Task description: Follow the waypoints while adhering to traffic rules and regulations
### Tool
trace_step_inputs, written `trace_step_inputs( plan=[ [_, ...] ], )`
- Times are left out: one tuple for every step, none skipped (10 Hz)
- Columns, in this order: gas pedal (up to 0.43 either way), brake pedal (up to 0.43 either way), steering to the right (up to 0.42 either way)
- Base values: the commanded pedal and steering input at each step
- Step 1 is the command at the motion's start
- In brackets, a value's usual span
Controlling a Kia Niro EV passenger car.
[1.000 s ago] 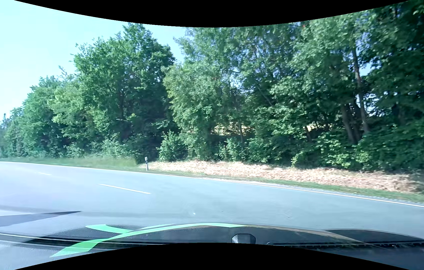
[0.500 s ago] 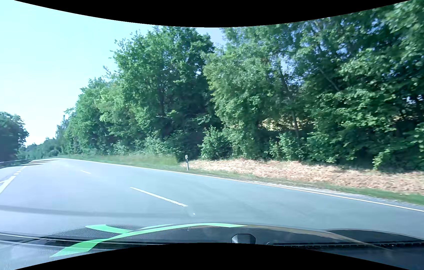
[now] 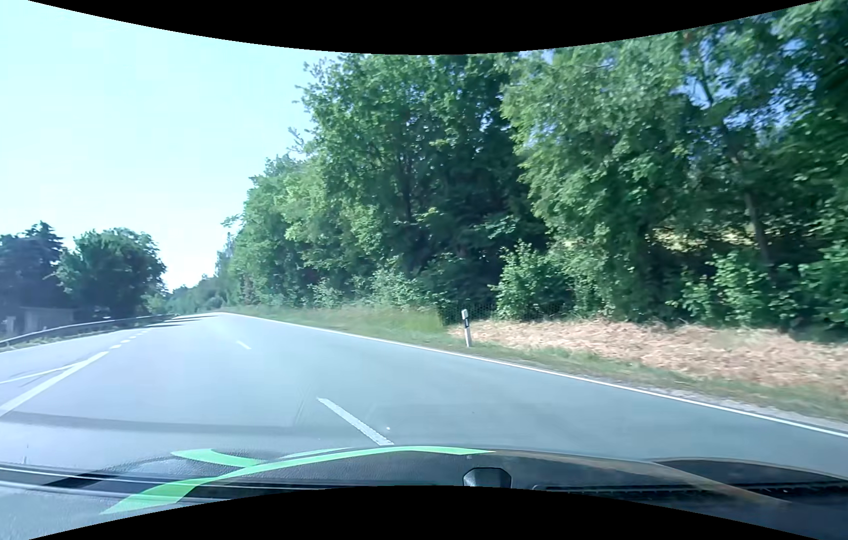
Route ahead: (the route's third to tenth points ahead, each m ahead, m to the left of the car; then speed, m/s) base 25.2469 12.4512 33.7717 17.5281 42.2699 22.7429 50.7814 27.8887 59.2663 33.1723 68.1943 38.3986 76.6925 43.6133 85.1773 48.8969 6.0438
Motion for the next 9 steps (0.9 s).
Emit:
trace_step_inputs(
  plan=[
    [0.398, 0.000, -0.313],
    [0.398, 0.000, -0.301],
    [0.398, 0.000, -0.282],
    [0.398, 0.000, -0.259],
    [0.398, 0.000, -0.236],
    [0.398, 0.000, -0.222],
    [0.398, 0.000, -0.206],
    [0.409, 0.000, -0.188],
    [0.409, 0.000, -0.171]
  ],
)
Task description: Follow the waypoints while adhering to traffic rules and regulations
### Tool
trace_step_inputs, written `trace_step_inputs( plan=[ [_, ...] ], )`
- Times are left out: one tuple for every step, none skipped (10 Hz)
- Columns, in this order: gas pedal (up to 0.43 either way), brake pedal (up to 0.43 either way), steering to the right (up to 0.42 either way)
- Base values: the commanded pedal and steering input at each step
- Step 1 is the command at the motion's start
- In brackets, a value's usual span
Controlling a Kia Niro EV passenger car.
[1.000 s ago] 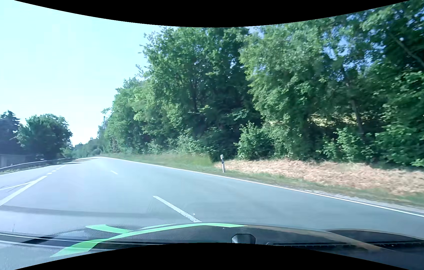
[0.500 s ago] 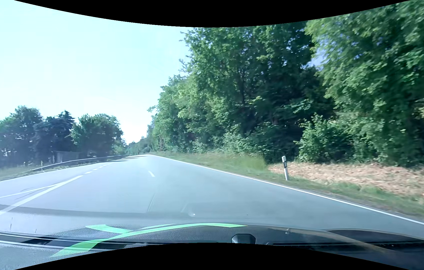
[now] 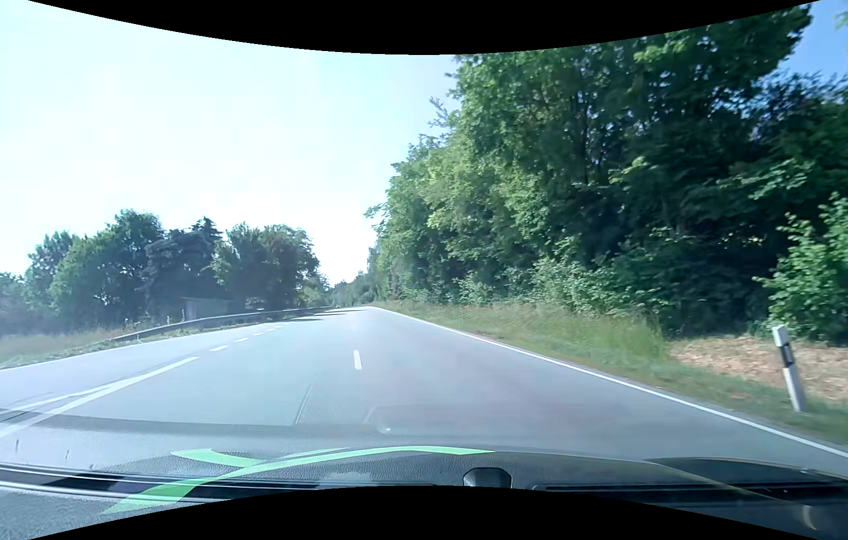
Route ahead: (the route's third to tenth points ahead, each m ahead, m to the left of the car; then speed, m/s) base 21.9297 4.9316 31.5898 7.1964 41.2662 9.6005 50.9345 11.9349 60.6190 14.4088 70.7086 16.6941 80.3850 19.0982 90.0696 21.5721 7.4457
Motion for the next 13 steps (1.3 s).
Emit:
trace_step_inputs(
  plan=[
    [0.409, 0.000, -0.143],
    [0.409, 0.000, -0.112],
    [0.409, 0.000, -0.086],
    [0.409, 0.000, -0.068],
    [0.409, 0.000, -0.050],
    [0.421, 0.000, -0.046],
    [0.429, 0.000, -0.042],
    [0.441, 0.000, -0.040],
    [0.441, 0.000, -0.040],
    [0.449, 0.000, -0.039],
    [0.449, 0.000, -0.038],
    [0.449, 0.000, -0.035],
    [0.449, 0.000, -0.029]
  ],
)
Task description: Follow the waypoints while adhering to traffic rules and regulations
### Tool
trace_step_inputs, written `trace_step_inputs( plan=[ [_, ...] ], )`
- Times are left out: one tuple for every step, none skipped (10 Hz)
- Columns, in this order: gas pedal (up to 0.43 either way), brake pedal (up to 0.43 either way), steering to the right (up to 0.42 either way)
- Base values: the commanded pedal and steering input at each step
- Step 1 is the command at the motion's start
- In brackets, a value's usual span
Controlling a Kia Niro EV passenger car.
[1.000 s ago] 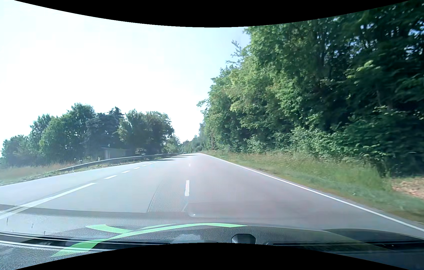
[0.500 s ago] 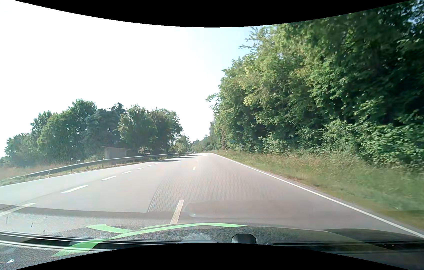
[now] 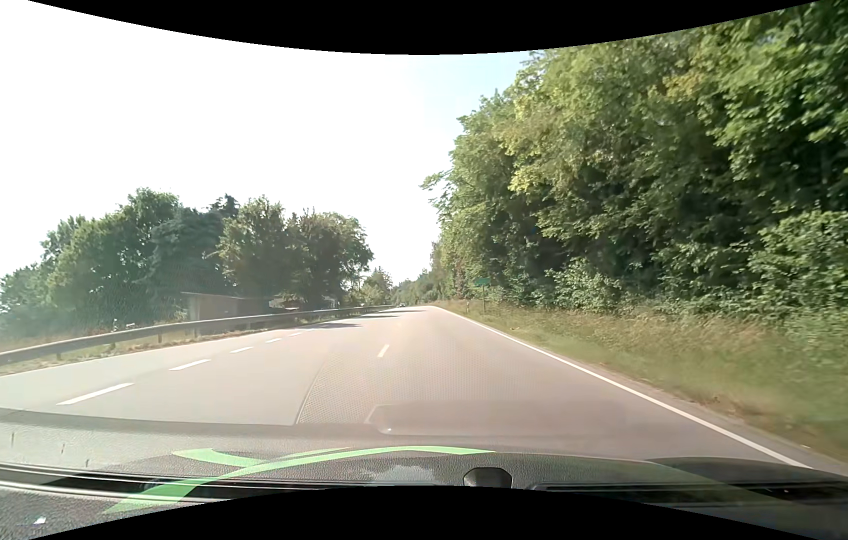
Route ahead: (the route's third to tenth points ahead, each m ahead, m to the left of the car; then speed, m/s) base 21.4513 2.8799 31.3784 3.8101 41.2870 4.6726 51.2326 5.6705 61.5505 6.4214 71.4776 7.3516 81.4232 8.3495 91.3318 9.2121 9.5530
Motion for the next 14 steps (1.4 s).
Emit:
trace_step_inputs(
  plan=[
    [0.449, 0.000, -0.027],
    [0.449, 0.000, -0.027],
    [0.449, 0.000, -0.027],
    [0.449, 0.000, -0.027],
    [0.449, 0.000, -0.026],
    [0.461, 0.000, -0.024],
    [0.461, 0.000, -0.019],
    [0.461, 0.000, -0.018],
    [0.461, 0.000, -0.018],
    [0.461, 0.000, -0.018],
    [0.461, 0.000, -0.019],
    [0.461, 0.000, -0.019],
    [0.461, 0.000, -0.019],
    [0.461, 0.000, -0.016]
  ],
)
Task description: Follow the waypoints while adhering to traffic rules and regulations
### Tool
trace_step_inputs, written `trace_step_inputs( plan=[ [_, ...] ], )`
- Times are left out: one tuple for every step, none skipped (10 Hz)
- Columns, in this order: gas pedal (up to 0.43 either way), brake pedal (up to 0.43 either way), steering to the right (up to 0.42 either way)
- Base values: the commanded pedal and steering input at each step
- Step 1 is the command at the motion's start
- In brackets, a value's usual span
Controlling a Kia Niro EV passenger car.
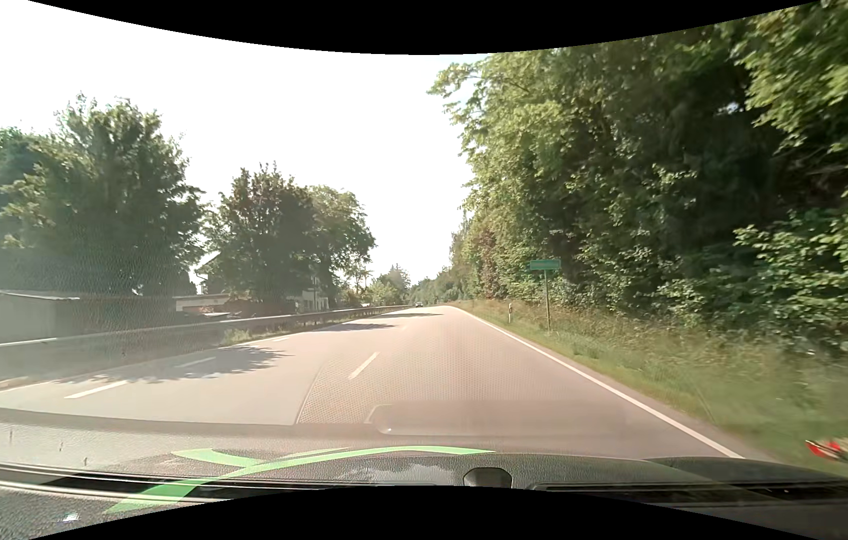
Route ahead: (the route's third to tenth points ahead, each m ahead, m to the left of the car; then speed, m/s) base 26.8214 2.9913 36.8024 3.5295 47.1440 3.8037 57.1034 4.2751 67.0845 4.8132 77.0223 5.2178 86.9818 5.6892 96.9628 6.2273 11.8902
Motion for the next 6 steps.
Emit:
trace_step_inputs(
  plan=[
    [0.461, 0.000, -0.014],
    [0.461, 0.000, -0.008],
    [0.461, 0.000, -0.006],
    [0.461, 0.000, -0.006],
    [0.461, 0.000, -0.006],
    [0.461, 0.000, -0.006]
  ],
)
